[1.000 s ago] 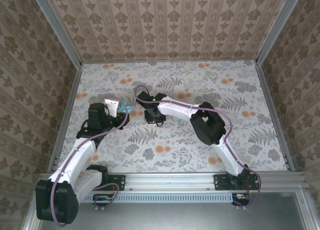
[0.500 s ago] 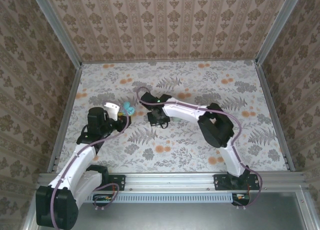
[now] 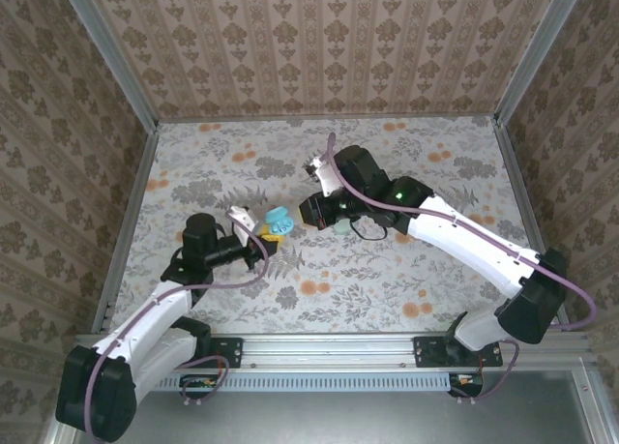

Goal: Insert the wireless bluetooth earbuds into the charging case

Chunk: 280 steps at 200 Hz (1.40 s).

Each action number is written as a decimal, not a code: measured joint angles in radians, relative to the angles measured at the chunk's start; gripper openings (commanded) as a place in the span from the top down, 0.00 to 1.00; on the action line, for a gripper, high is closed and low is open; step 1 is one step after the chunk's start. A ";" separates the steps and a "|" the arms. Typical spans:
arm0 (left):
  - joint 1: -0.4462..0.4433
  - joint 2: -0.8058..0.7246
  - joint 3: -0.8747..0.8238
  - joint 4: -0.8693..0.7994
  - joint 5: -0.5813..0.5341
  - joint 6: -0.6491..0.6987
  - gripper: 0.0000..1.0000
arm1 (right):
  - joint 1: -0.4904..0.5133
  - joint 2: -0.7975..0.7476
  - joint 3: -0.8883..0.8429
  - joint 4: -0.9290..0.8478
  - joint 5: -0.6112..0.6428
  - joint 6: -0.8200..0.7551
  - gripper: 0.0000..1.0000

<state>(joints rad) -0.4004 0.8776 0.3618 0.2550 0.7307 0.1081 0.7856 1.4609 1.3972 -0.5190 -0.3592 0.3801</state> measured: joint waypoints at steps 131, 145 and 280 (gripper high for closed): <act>-0.031 0.010 0.091 -0.122 0.140 0.125 1.00 | 0.005 0.076 0.047 -0.092 -0.204 -0.306 0.93; -0.031 0.011 0.098 -0.133 0.150 0.125 1.00 | 0.005 0.083 0.050 -0.092 -0.206 -0.320 0.94; -0.032 0.011 0.111 -0.163 0.175 0.117 1.00 | 0.004 0.098 0.019 -0.042 -0.193 -0.378 0.93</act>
<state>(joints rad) -0.4324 0.8883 0.4728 0.0921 0.9054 0.2253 0.7898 1.5593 1.4162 -0.5613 -0.5526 0.0025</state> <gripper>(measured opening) 0.313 0.093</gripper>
